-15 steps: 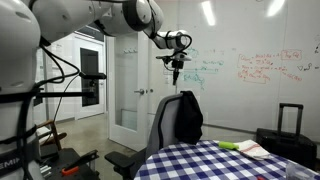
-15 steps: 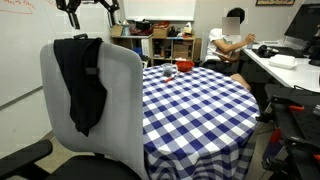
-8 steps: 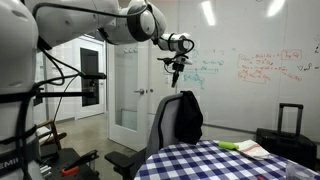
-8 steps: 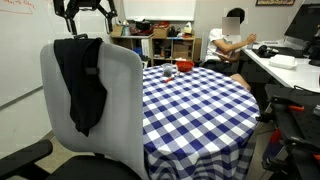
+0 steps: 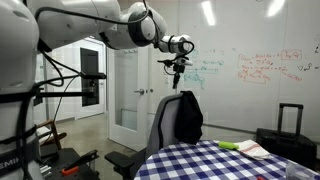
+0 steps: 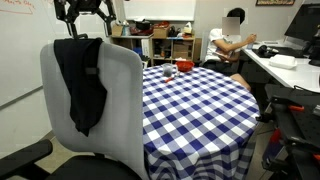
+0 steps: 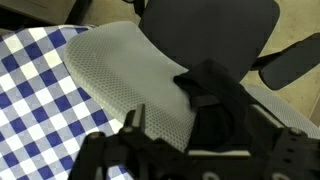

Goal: Put the black cloth on the table

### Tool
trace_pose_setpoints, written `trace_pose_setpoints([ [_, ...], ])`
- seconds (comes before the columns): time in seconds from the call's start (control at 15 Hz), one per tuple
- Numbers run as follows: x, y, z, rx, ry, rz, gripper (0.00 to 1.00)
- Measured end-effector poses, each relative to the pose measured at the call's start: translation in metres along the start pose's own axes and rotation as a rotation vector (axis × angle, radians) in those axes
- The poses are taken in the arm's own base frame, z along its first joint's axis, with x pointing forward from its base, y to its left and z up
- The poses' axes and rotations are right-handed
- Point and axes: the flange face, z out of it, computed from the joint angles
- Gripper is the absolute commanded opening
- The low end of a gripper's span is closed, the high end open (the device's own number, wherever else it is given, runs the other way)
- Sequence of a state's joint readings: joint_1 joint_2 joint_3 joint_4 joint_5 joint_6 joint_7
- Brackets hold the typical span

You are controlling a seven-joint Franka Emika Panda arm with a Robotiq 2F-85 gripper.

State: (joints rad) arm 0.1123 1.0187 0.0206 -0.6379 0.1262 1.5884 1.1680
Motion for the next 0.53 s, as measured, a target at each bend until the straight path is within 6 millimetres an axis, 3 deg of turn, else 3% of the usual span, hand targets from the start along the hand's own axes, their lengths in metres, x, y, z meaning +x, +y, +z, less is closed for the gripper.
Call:
trace_pose_setpoints([
  [0.4,0.011,-0.002,0.010,-0.019,0.105,0.049,1.00],
  [0.47,0.013,-0.003,0.011,-0.018,0.131,0.057,0.96],
  [0.53,0.015,-0.004,0.012,-0.015,0.152,0.066,0.74],
])
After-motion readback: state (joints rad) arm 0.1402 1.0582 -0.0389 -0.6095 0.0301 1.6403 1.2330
